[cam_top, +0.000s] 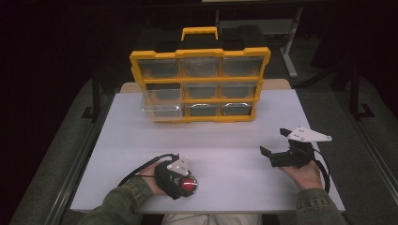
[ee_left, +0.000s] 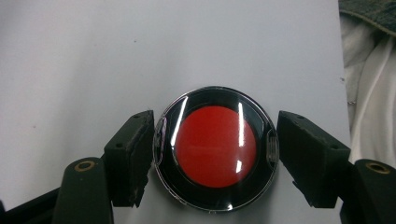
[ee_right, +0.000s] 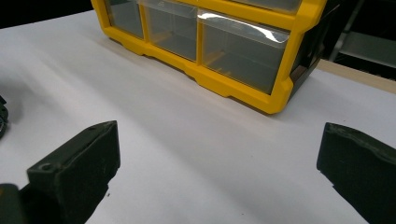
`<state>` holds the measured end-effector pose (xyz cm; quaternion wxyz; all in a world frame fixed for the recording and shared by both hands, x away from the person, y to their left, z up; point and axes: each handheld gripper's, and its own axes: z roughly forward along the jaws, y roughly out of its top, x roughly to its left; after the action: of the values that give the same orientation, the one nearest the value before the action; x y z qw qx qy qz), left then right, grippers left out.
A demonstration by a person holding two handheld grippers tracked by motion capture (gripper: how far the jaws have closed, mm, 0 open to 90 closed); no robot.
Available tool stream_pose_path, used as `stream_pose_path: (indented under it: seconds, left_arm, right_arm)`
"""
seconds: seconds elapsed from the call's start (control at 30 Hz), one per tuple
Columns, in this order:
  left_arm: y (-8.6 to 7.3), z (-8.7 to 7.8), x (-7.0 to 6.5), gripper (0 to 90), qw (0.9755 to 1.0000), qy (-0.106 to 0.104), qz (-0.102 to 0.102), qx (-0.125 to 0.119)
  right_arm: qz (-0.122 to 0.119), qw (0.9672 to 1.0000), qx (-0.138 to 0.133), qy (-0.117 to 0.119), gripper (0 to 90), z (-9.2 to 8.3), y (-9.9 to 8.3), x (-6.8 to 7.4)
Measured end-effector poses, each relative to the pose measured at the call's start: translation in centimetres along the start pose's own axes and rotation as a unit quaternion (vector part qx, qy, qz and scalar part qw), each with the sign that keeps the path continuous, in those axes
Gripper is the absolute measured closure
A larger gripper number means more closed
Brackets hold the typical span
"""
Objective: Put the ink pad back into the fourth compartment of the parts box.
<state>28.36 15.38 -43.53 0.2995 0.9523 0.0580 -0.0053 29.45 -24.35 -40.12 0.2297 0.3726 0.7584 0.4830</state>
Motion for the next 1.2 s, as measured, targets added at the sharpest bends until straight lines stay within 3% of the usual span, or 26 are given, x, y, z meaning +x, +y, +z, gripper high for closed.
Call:
stream_pose_path:
  seconds: [0.5,0.83,1.2]
  left_arm:
    - [0.1,-1.3,0.2,30.3,0.9997,0.01,-0.007,-0.022]
    - [-0.2,-3.3,0.7,30.3,0.9978,0.027,-0.022,-0.056]
    - [-0.5,-4.6,1.1,30.3,0.9963,0.039,-0.03,-0.07]
  right_arm:
    - [0.0,1.0,0.0,0.002,0.0,0.1,-0.1,0.0]
    - [0.0,1.0,0.003,0.003,0.0,0.1,-0.1,0.0]
    - [0.001,1.0,0.004,0.004,0.0,0.1,-0.1,0.0]
